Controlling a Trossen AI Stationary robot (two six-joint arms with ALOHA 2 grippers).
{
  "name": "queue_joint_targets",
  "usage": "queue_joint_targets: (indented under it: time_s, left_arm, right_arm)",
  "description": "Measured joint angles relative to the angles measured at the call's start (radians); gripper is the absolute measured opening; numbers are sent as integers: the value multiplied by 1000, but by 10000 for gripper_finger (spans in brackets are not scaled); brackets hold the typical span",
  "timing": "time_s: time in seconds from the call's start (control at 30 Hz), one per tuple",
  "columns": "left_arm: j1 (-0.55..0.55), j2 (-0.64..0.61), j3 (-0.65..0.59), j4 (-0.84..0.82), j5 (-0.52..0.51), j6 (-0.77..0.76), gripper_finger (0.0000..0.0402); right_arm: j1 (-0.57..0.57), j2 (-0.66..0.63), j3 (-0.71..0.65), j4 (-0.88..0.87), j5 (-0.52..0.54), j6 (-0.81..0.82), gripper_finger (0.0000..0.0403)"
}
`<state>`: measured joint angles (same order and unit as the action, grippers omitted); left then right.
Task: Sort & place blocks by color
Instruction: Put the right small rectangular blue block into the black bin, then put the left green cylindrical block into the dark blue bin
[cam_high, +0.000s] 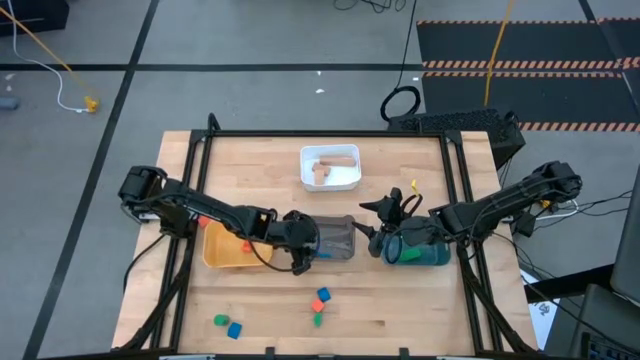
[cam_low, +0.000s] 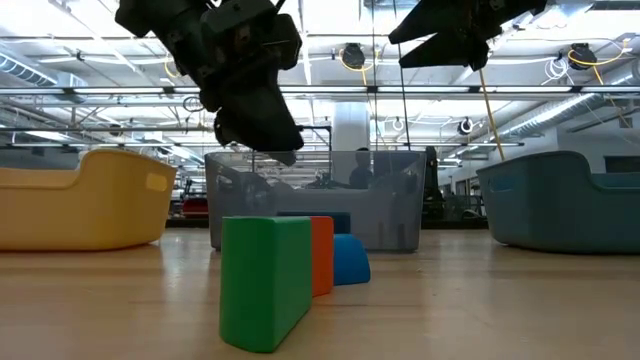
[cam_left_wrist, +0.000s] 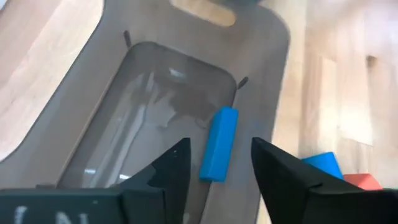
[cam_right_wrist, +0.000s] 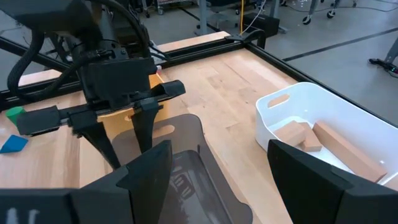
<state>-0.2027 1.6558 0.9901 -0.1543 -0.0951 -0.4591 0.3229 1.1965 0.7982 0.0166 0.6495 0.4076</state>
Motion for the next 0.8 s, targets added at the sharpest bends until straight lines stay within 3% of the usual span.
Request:
queue_joint_targets:
  time_s: [0.17, 0.47, 0.67, 0.8]
  left_arm:
    - [0, -15, 1, 45, 42, 62, 196]
    - [-84, -39, 29, 56, 122, 136, 198]
    - [-200, -39, 86, 29, 112, 5, 198]
    - [-284, -38, 151, -161, -23, -147, 198]
  right_arm:
    - [0, 0, 0, 1, 0, 0, 256]
    - [0, 0, 0, 19, 0, 0, 256]
    - [0, 0, 0, 17, 0, 0, 256]
    - [0, 0, 0, 18, 0, 0, 256]
